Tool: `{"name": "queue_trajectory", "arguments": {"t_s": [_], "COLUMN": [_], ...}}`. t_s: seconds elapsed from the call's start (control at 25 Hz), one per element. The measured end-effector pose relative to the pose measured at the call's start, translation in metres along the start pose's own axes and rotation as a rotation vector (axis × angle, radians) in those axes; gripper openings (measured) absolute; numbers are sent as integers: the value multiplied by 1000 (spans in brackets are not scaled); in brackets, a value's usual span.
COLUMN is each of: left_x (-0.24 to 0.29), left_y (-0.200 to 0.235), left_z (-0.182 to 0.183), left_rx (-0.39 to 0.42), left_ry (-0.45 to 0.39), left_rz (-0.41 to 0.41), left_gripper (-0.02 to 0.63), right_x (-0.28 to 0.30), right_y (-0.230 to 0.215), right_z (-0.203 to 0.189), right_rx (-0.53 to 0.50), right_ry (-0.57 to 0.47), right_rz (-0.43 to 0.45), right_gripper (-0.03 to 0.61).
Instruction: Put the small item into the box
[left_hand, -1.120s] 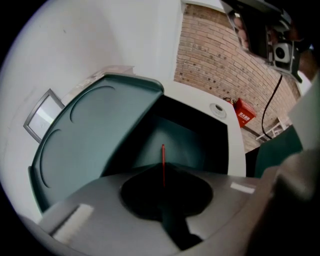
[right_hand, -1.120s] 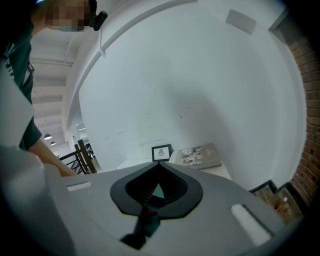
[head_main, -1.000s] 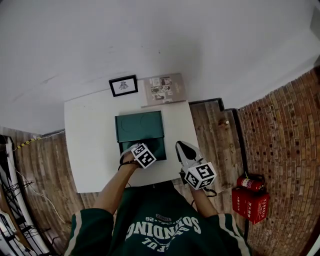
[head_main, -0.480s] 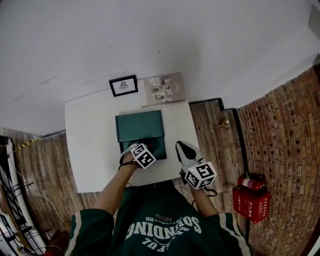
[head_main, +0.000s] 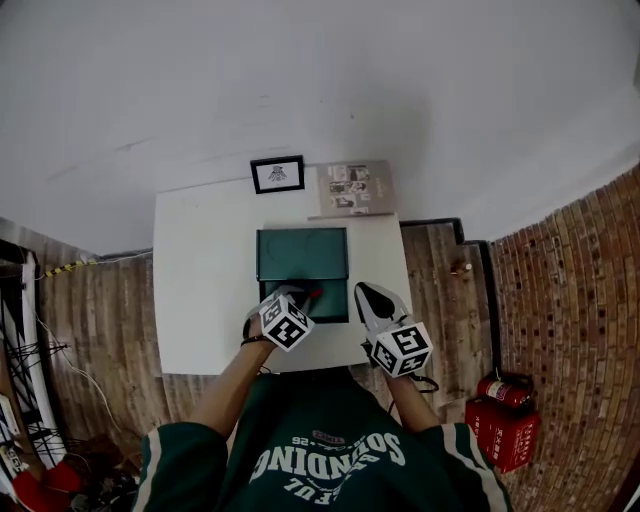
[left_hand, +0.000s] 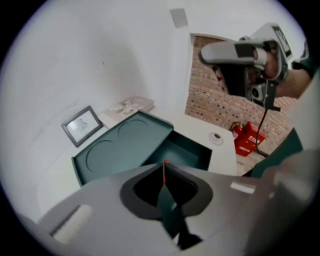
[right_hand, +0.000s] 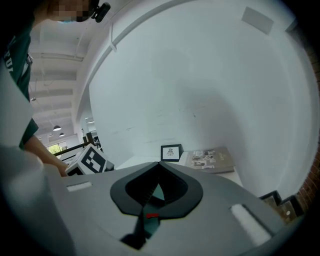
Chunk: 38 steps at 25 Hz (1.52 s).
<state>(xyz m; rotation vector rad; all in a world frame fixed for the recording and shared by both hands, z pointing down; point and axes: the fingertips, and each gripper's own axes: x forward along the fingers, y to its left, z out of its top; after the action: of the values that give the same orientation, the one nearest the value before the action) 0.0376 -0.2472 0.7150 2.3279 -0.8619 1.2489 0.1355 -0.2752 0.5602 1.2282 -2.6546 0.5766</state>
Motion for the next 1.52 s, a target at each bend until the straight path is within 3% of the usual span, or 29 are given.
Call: {"name": "queue_trajectory", "arguments": {"t_s": [0.36,1.0,1.16,1.52], "left_x": [-79,-219,-238,-235], "left_y": [34,112,121,120], "left_z": [24,57,59,58], "left_rx": [-225,-285,-271,-279], "left_ry": [-233,-677,-718,-718], "left_rz": [84,375,427,411], "left_gripper": [51,51,51,51], "right_x": [36,43,42,37], "right_y": [33,41,37,33], "right_z": [25,85,84,82], "right_rx": [-67,-150,-157,-151], "right_ry": [-4,-129,-128,-135], "right_rz": [120,122,107,95], "right_gripper": [2,2,2,2]}}
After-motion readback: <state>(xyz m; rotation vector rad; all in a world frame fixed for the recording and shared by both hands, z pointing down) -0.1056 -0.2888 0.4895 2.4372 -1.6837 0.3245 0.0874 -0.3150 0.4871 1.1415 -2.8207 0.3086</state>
